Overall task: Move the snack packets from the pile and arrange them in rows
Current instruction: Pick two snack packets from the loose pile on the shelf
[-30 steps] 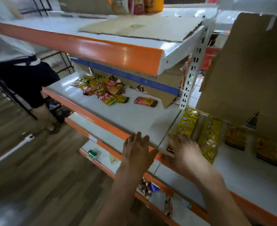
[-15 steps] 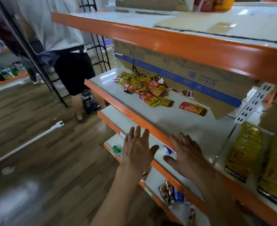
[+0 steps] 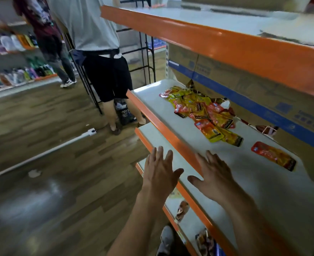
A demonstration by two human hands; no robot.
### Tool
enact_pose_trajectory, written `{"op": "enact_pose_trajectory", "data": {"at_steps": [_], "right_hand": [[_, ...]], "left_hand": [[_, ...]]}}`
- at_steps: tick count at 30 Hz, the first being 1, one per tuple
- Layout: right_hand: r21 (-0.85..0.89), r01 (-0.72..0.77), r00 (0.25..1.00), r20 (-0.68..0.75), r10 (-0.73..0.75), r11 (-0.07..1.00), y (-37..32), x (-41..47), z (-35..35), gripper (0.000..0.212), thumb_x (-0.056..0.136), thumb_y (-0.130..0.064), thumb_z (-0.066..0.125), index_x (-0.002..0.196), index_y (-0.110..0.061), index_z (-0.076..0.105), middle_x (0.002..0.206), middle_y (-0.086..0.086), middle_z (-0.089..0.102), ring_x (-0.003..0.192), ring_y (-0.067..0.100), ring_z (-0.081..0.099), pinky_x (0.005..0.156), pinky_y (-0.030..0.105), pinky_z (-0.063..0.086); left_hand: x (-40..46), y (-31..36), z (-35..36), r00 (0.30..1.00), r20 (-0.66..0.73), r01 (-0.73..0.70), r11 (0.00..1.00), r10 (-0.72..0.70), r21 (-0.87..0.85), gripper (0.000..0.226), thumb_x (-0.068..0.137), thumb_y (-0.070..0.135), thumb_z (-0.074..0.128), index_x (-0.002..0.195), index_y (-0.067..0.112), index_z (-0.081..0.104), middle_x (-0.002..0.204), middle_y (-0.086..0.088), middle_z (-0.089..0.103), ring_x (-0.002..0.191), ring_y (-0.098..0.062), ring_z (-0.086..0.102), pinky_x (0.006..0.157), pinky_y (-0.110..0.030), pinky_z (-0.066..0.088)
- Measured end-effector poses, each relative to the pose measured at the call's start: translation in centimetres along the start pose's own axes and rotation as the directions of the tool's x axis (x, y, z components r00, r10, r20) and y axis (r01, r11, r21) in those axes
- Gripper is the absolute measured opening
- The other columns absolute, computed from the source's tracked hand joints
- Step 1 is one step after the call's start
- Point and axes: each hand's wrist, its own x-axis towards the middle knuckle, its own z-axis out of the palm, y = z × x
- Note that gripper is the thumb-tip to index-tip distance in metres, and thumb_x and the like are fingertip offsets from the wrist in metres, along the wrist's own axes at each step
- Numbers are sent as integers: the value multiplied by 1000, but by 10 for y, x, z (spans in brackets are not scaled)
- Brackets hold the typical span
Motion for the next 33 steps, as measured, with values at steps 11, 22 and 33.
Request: {"op": "enact_pose_trajectory", "data": {"at_steps": [11, 22, 33], "right_hand": [[80, -135, 989, -47, 139, 988, 12, 114, -26, 80, 91, -49, 56, 156, -24, 17, 163, 4, 15, 150, 26, 15, 119, 40, 23], [200, -397, 898, -115, 424, 896, 23, 170, -22, 79, 93, -50, 55, 155, -17, 18, 159, 9, 26, 145, 28, 25, 117, 38, 23], [246, -579, 702, -333, 629, 777, 10, 194, -1, 61, 85, -40, 70, 138, -18, 50, 138, 10, 55, 132, 31, 43, 111, 45, 29]], "left_hand": [[129, -22, 12, 995, 17, -95, 995, 95, -21, 74, 97, 58, 44, 156, 20, 21, 164, -12, 19, 152, -33, 9, 124, -44, 11], [213, -27, 17, 983, 31, -179, 982, 181, -64, 67, 97, 56, 46, 149, 16, 34, 158, -14, 31, 147, -34, 23, 119, -44, 22], [291, -48, 19, 952, -131, -301, 925, 277, -231, 45, 95, 43, 57, 131, 15, 56, 132, -10, 58, 121, -33, 52, 97, -42, 44]]}}
